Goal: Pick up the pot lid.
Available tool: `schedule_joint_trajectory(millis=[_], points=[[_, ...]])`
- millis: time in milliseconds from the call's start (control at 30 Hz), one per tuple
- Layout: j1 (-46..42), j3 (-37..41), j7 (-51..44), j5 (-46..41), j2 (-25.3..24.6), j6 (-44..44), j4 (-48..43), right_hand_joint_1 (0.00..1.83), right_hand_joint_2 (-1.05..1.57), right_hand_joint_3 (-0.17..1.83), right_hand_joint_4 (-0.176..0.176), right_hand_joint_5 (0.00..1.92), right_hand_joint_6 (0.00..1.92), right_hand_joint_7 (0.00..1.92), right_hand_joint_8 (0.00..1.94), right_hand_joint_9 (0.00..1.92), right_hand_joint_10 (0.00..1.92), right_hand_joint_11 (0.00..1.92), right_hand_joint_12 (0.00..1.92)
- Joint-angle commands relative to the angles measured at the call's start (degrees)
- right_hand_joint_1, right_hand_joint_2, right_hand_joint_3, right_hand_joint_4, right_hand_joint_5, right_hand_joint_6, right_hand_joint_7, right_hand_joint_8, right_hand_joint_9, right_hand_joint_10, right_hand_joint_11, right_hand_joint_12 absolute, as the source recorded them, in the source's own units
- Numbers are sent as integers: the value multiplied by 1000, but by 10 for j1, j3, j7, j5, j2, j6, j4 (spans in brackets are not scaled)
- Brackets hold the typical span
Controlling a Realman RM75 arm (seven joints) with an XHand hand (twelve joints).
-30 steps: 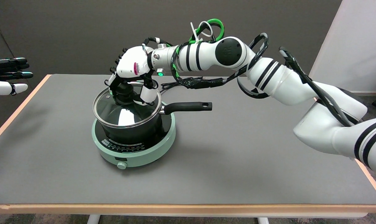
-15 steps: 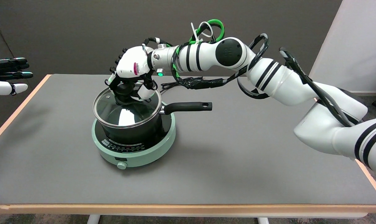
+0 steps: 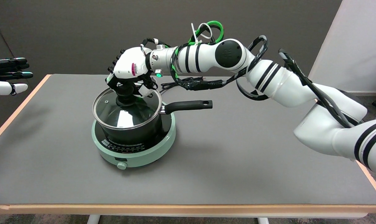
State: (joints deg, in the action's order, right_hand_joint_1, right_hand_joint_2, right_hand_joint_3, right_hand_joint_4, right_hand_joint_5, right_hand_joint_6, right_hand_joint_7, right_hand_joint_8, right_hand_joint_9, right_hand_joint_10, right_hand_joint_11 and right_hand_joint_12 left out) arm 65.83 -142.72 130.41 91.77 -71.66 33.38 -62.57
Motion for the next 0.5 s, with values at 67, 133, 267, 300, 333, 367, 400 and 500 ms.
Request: schedule_joint_trajectory(millis=[67,133,267,300,333,367,400,500], points=[[-5,0,0,-15,6,-13,-5,1177,1019,409,-19,704,1413,904,1299,829,1584,653,875],[-5,0,0,-15,7,-15,-5,1177,1019,407,-20,704,1412,905,1298,828,1597,657,880],[-6,0,-1,-14,8,-18,-3,1177,1020,408,-21,701,1414,904,1300,824,1620,659,885],[-6,0,-1,-13,8,-16,-2,1180,1009,417,-19,710,1415,920,1265,829,1606,642,885],[-6,0,-2,-12,8,-15,-2,1190,1009,378,-22,730,1415,960,1146,848,1488,600,889],[-6,0,-2,-11,8,-15,-2,1197,1040,303,-43,726,1436,979,1052,857,1334,574,890],[-6,0,-2,-10,8,-14,-1,1068,808,665,103,696,1090,898,807,852,1151,550,837],[-6,-1,-2,-10,8,-14,1,980,690,853,176,679,780,840,578,833,916,516,725]])
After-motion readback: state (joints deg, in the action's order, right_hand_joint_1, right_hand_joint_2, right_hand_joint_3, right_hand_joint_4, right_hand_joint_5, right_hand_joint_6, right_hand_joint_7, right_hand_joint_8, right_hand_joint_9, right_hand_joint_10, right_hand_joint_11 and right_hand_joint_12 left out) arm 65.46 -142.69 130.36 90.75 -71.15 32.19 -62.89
